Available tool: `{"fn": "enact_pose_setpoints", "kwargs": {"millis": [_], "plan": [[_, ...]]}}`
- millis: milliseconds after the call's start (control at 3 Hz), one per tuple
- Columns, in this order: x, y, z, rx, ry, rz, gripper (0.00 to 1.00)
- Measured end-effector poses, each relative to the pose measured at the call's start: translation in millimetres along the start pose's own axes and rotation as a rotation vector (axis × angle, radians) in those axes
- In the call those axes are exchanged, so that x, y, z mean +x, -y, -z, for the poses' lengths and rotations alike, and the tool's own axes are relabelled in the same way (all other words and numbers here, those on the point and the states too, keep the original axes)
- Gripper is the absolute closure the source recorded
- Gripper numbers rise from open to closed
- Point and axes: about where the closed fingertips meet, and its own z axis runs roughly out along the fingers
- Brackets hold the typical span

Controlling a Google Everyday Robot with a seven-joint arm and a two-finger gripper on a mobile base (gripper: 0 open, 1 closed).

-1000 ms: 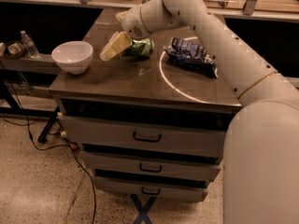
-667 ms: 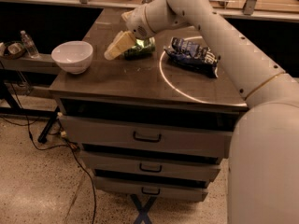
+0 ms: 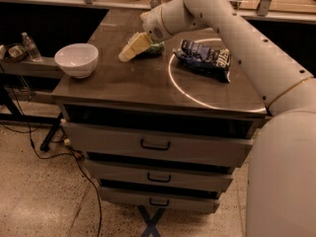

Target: Move green can near white bowl

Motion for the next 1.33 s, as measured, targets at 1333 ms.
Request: {"fn": "enact_pose_setpoints", "kwargs": {"millis": [1333], "plan": [[79,58,-1,0.107,-0.165,-0.068,0.0]]}}
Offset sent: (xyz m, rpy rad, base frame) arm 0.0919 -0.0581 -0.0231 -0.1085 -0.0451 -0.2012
